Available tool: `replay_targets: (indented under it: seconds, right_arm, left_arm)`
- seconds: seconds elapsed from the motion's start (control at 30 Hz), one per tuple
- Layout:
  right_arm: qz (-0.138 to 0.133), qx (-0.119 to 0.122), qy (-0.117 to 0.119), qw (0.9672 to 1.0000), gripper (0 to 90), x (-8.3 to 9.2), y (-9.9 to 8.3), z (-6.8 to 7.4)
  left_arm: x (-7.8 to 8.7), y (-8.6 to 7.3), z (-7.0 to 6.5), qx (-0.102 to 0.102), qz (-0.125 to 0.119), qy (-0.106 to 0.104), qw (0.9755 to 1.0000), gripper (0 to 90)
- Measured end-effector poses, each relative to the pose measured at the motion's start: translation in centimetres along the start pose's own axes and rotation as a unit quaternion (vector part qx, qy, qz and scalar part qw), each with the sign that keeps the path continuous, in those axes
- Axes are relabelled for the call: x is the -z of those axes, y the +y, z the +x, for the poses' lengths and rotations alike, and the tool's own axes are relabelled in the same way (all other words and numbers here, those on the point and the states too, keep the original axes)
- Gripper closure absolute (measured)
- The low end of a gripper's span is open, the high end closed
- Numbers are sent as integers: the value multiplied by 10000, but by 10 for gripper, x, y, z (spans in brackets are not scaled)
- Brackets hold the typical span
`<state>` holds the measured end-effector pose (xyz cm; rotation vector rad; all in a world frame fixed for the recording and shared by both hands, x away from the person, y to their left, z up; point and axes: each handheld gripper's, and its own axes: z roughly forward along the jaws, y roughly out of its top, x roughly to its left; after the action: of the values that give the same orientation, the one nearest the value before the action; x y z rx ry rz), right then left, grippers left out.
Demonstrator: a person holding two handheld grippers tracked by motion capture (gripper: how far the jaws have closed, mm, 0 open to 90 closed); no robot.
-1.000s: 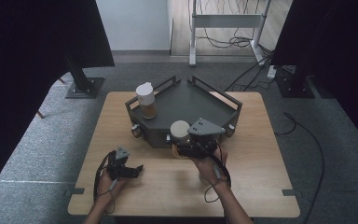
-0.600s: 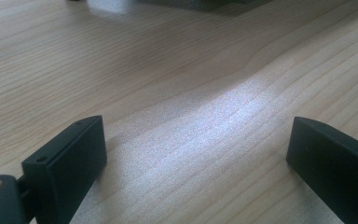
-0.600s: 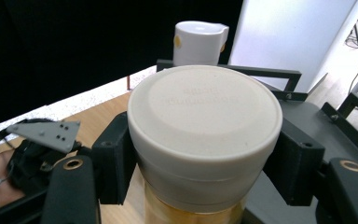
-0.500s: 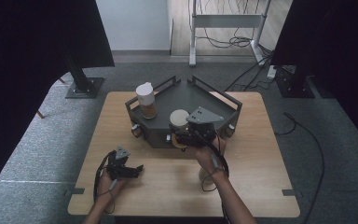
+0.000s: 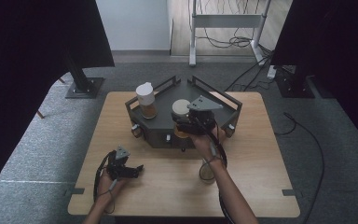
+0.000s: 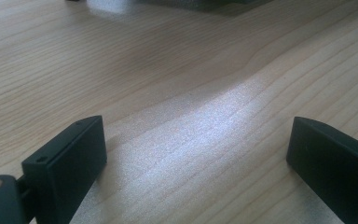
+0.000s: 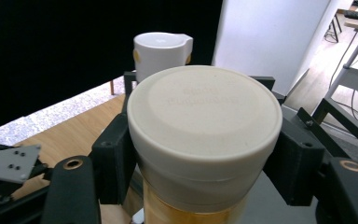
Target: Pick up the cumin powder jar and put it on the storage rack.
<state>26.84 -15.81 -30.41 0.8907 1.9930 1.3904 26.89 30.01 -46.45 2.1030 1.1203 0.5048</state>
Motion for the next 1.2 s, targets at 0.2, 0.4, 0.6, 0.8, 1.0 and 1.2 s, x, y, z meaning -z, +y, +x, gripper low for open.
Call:
replay_targets:
  seconds: [0.2,0.4,0.6,0.8,1.0,1.2]
  right_arm:
    - [43,12,-106,9999,330,-10,1,-6]
    - [61,37,-214,9997,330,-17,5,-9]
    - [81,13,-284,9996,330,-25,10,-13]
    - [53,-33,-329,9994,330,-34,15,-17]
    - [84,-81,-375,9992,330,-46,19,-22]
    - [141,-85,-477,9987,330,-56,22,-26]
  left_arm:
    - [0,0,0,-6,-2,-7,10000,45]
    - [0,0,0,-7,-5,-10,10000,45]
    - [0,0,1,-21,0,-13,10000,45]
    - [0,0,0,-19,-1,-11,10000,45]
    - [0,0,1,-20,-1,-12,10000,45]
    - [0,0,1,-20,-1,-12,10000,45]
